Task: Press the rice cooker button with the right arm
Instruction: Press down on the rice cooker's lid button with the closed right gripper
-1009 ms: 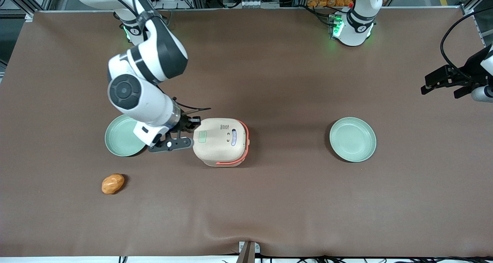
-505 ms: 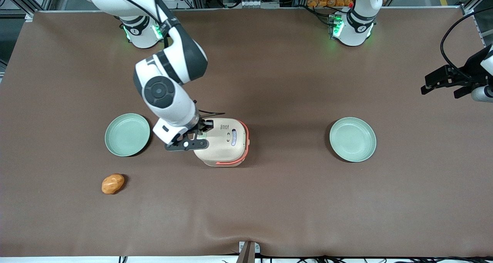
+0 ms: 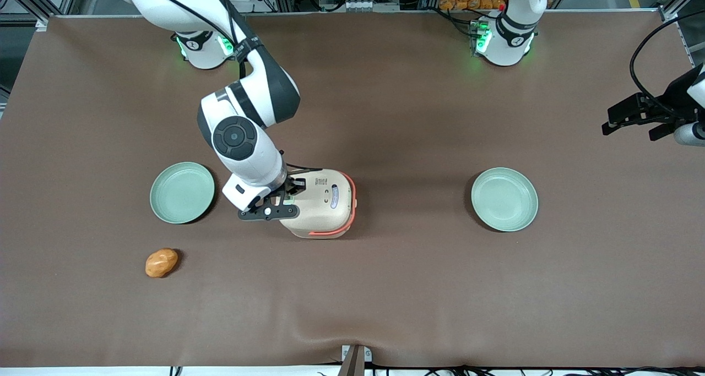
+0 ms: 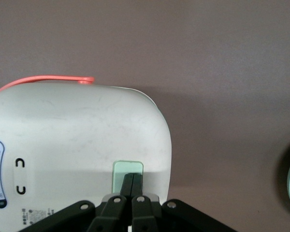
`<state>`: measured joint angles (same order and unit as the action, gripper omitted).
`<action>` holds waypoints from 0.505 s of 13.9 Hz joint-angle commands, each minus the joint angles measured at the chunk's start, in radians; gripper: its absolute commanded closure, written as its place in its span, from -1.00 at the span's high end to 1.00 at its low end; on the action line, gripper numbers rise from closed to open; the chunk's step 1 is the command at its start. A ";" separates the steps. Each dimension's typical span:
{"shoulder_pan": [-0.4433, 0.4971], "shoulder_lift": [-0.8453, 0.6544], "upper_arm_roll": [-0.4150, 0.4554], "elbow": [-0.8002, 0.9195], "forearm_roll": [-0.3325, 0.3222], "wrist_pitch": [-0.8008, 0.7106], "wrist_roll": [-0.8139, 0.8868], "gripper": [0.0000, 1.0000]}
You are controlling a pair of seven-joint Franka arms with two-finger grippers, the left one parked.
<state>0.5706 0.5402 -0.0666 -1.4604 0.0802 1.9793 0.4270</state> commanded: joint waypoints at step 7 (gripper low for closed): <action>0.008 0.035 0.002 -0.011 -0.016 0.039 0.042 -1.00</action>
<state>0.5737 0.5475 -0.0653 -1.4605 0.0782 1.9899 0.4470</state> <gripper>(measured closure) 0.991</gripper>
